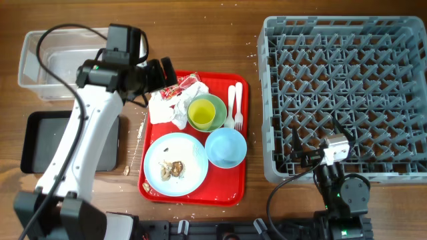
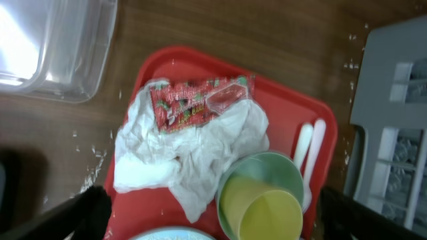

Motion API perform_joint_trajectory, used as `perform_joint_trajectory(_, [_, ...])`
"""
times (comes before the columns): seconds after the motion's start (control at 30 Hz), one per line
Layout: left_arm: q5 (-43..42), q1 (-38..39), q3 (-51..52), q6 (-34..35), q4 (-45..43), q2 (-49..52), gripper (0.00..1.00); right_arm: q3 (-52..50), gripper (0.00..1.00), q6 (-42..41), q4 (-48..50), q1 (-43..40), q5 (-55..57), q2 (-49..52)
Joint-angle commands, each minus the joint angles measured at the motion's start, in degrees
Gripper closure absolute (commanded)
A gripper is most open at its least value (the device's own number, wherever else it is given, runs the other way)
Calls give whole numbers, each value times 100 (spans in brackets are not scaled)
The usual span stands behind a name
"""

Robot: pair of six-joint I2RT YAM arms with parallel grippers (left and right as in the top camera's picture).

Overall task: Sort waste into correct bins and load items into the dishwasher rack
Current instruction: 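Reach the left gripper to the red candy wrapper on the tray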

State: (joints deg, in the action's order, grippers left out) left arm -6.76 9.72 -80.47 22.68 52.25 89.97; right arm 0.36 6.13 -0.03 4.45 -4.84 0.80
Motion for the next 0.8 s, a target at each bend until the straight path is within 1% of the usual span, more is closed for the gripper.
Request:
perform_joint_trajectory(0.0, [240,37,-105,-638,-667,358,9,-4,0,52,15,-28,70,-15])
perform_joint_trajectory(0.03, [240,48,-105,-754,-850,540,11,-4,0,52,15,-28,70,-15])
perform_joint_trajectory(0.1, [256,55,-105,-769,-951,778,17,-4,0,52,15,-28,70,-15])
perform_joint_trajectory(0.13, [232,76,-105,-992,-970,949,21,-4,0,55,15,-28,70,-15])
perform_joint_trajectory(0.17, [234,116,-105,-1220,-966,1082,21,-4,0,55,15,-28,70,-11])
perform_joint_trajectory(0.2, [236,179,-105,-1530,-960,1252,19,-4,0,55,17,-28,70,11])
perform_joint_trajectory(0.23, [240,223,-105,-1700,-957,1360,15,-4,0,55,15,-28,72,28])
perform_joint_trajectory(0.3, [278,378,-105,-2114,-1016,1707,12,-4,0,52,17,-28,70,50])
perform_joint_trajectory(0.43, [649,531,-105,-2122,-1287,2118,15,-4,0,55,15,-28,70,55])
perform_joint_trajectory(0.53, [671,566,-105,-2256,-1469,2380,21,-4,0,52,15,-28,70,55])
perform_joint_trajectory(0.7, [667,566,-105,-2441,-1700,2682,23,-4,0,52,15,-28,70,55])
perform_joint_trajectory(0.77, [664,568,-105,-2702,-1738,2815,24,-4,0,52,15,-28,70,55])
